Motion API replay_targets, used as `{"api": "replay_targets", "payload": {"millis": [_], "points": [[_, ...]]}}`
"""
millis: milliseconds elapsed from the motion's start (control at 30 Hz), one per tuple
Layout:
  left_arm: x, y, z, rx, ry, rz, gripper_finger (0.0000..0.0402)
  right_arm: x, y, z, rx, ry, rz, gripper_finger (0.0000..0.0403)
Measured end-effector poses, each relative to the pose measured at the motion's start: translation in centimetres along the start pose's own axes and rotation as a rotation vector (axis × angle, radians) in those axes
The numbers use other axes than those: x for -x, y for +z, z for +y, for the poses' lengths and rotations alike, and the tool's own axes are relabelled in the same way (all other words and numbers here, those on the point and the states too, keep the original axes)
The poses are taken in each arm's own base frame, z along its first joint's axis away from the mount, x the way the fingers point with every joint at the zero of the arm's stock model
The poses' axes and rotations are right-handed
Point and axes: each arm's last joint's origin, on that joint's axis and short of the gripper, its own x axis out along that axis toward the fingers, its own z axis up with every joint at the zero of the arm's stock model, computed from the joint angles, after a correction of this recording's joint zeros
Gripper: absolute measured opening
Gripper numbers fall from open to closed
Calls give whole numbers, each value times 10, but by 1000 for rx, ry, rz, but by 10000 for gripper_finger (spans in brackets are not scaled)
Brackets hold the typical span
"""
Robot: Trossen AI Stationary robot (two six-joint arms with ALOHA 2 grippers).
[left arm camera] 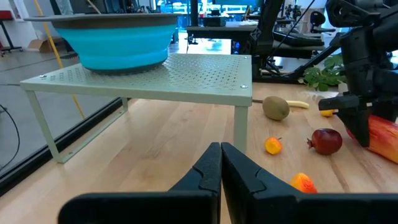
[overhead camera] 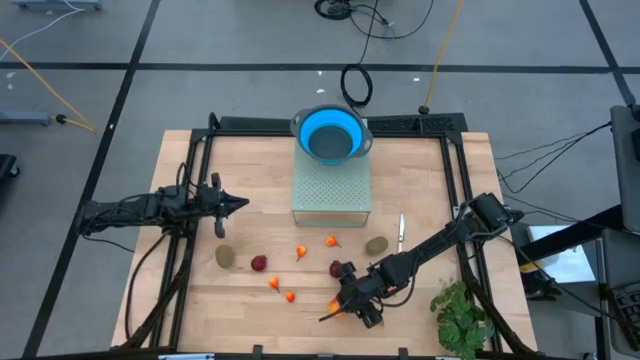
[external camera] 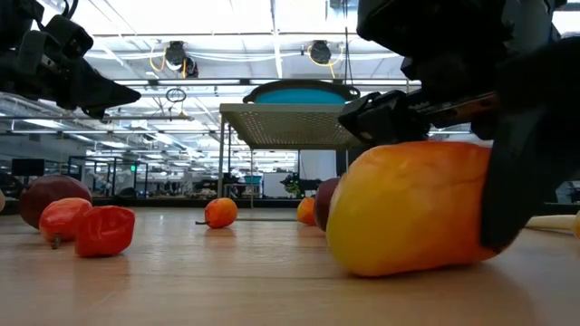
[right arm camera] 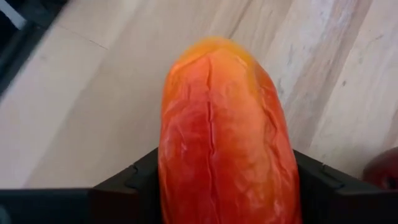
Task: Pick & Place Fruit
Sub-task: Put the mango into the blue strainer bowl on the shelf
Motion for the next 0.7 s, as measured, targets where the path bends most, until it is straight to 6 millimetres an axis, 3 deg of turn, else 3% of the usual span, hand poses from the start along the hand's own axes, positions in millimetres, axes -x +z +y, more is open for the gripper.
{"api": "replay_targets", "payload": {"millis": [233,700], "points": [[0,0,0,0,0,0,10,24,11,3,-61,9,-73,229],[0,0,0,0,-1,0,10,116,43,4,-302,-79,-422,223]]}}
